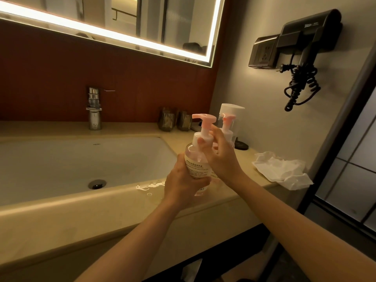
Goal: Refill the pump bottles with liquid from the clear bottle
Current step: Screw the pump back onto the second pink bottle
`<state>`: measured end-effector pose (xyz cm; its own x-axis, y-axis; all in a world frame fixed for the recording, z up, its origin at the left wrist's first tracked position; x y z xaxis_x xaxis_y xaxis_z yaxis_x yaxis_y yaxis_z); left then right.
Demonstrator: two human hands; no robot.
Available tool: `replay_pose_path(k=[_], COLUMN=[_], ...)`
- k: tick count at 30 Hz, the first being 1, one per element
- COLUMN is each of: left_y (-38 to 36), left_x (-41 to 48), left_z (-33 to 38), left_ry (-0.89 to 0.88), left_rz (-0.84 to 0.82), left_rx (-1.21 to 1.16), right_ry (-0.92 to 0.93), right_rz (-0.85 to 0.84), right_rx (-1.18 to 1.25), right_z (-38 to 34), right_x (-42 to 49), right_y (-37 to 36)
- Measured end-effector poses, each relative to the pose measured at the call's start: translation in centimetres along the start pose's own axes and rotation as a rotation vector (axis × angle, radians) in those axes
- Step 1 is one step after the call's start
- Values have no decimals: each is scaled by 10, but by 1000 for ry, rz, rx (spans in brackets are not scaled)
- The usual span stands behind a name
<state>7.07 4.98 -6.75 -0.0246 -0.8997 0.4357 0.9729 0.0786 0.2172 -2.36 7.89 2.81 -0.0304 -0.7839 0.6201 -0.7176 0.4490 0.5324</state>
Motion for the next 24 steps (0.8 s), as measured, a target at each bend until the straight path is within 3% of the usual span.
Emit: replay_pose_path(k=[6, 10, 13, 17, 24], left_y=[-2, -1, -1, -1, -3], left_x=[1, 0, 1, 1, 1], left_z=[1, 1, 2, 0, 0], left_ry=[-8, -7, -15, -14, -10], left_rz=[-7, -7, -2, 3, -6], left_rx=[-4, -13, -4, 4, 4], right_ry=[4, -74, -70, -49, 0], right_rz=[118, 95, 38, -157, 118], right_rx=[-101, -113, -94, -6, -219], right_z=[3, 10, 5, 0, -1], right_x=[6, 10, 8, 2, 2], right_y=[12, 7, 4, -9, 10])
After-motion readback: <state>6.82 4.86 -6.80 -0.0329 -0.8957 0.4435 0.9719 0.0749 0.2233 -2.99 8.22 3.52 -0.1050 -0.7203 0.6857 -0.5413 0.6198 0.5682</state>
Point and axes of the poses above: each hand's wrist, its own x-axis towards the middle knuckle, its own y-axis out of the back of the hand, z = x × y, the point moved 10 cm from there along x, towards the middle knuckle, and after that the axes turned 7 degrees about -x, right-handed, at the moved point
